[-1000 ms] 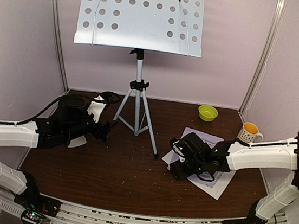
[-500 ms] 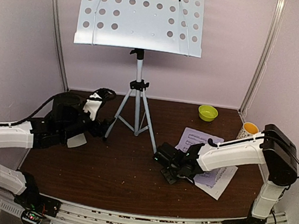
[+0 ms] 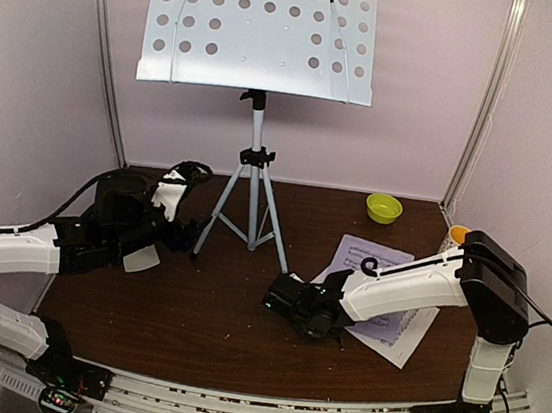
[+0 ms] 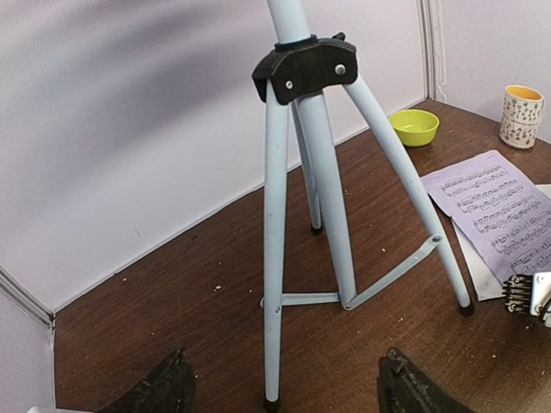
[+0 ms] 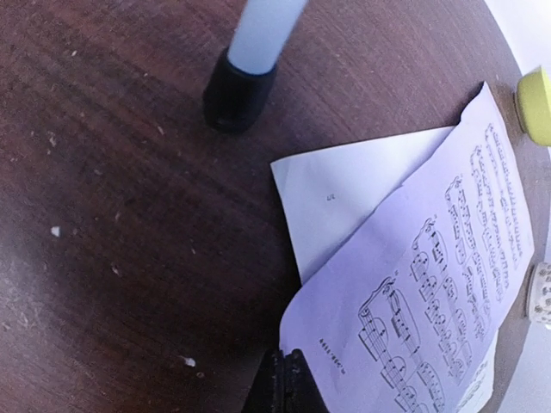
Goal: Set up the instrument practice props
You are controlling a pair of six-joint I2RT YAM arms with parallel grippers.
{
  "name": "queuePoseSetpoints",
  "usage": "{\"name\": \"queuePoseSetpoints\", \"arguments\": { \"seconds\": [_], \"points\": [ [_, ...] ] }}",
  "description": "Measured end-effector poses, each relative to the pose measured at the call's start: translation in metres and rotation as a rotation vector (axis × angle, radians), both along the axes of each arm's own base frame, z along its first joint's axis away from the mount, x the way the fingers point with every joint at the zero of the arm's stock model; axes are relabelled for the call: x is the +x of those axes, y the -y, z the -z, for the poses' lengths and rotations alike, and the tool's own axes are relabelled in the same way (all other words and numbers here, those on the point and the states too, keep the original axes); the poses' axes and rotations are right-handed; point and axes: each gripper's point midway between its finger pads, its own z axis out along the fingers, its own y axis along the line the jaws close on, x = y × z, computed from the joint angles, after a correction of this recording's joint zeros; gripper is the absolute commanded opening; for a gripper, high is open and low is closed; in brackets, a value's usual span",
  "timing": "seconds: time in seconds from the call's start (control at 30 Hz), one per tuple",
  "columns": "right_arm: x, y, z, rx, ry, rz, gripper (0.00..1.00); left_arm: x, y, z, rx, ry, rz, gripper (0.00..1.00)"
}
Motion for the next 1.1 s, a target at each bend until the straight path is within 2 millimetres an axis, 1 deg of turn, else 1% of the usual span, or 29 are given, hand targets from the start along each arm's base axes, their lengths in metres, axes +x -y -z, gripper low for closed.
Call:
{"name": "queuePoseSetpoints", "arguments": {
  "seconds": [0.13,0.2,0.27,0.33,0.4,0.47,0.5,0.53,0.57,0.6,0.63,0.67,0.77,0.83,0.93,1.1],
  "points": [
    [-0.001,-0.001,-0.005,0.013,-0.003,-0.005,0.0,0.0,-0.001,-0.002,-0.008,0.0,-0.004,0.75],
    [-0.002,-0.004,-0.019,0.057,0.002,-0.011,0.0,-0.001,-0.001,-0.001,-0.015,-0.006,-0.005,0.75],
    [-0.001,-0.01,-0.047,0.133,0.026,-0.016,0.0,-0.001,-0.001,0.002,-0.022,-0.022,-0.009,0.76],
    [-0.001,-0.014,-0.082,0.231,0.06,-0.022,0.0,-0.003,-0.001,0.006,-0.04,-0.052,-0.016,0.76],
    [-0.002,-0.019,-0.117,0.344,0.093,-0.035,0.0,-0.005,0.001,0.011,-0.081,-0.099,-0.015,0.77],
    [-0.004,-0.024,-0.145,0.446,0.116,-0.05,0.0,-0.009,0.006,0.013,-0.143,-0.148,-0.006,0.78],
    [-0.004,-0.025,-0.153,0.476,0.124,-0.053,0.05,-0.011,0.009,0.014,-0.181,-0.176,0.001,0.78],
    [-0.004,-0.026,-0.157,0.489,0.129,-0.054,0.17,-0.013,0.011,0.014,-0.206,-0.195,0.006,0.79],
    [-0.003,-0.027,-0.155,0.486,0.127,-0.053,0.3,-0.015,0.013,0.015,-0.233,-0.214,0.006,0.79],
    [-0.002,-0.028,-0.148,0.464,0.12,-0.051,0.39,-0.017,0.015,0.016,-0.255,-0.235,0.004,0.79],
    [-0.002,-0.028,-0.139,0.44,0.107,-0.049,0.45,-0.019,0.016,0.016,-0.267,-0.245,0.002,0.8],
    [-0.003,-0.027,-0.129,0.41,0.094,-0.046,0.47,-0.021,0.015,0.016,-0.279,-0.254,-0.003,0.8],
    [-0.004,-0.02,-0.097,0.3,0.057,-0.045,0.5,-0.026,0.008,0.015,-0.313,-0.258,-0.024,0.81],
    [-0.004,-0.015,-0.081,0.235,0.043,-0.042,0.51,-0.027,0.002,0.013,-0.33,-0.252,-0.045,0.81],
    [-0.003,-0.011,-0.064,0.174,0.034,-0.039,0.53,-0.025,-0.002,0.009,-0.342,-0.242,-0.067,0.81],
    [-0.003,-0.014,-0.032,0.097,0.006,-0.038,0.53,-0.023,-0.002,0.014,-0.336,-0.248,-0.082,0.81]
  ]
}}
